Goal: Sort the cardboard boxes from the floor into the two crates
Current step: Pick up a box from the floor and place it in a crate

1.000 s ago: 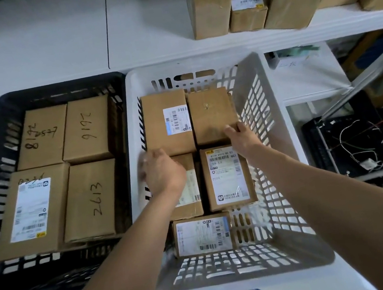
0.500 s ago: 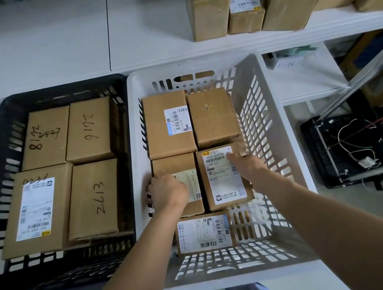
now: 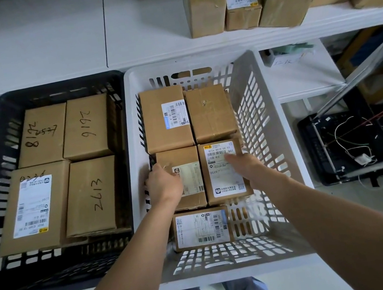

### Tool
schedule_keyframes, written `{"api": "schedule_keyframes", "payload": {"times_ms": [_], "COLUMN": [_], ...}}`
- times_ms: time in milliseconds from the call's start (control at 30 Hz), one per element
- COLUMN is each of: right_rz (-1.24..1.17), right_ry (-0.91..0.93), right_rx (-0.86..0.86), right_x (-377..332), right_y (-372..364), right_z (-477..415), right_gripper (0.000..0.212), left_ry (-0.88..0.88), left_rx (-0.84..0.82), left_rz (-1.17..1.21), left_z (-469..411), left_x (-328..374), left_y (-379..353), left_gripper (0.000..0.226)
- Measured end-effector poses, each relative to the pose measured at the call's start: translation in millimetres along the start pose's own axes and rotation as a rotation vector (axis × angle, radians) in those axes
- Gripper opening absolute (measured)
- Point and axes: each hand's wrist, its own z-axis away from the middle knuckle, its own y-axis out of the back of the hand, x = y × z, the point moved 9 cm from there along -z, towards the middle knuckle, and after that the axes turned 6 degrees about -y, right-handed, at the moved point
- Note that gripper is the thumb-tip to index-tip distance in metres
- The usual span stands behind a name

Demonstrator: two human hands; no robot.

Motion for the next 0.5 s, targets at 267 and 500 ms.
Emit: {"api": "schedule_keyframes", "payload": {"times_ms": [267,500], "right_rz": [0.03,0.079], "right_ry": [0.076,0.149], "right_rx": [-0.058,0.057], "right_x": [-7.1,-4.1], "right_y": [-5.0,7.3], "right_z": [10.5,23.7], "right_gripper": [0.029,0.046], "left_ry": [-0.014,-0.009], "left_rx": [-0.011,-0.028], "left_rz": [0.059,0.048], "left_z": [3.8,13.9], "left_x": [-1.5,-15.4], "left_y": [3.3,8.7], "left_gripper": [0.038,0.03]}}
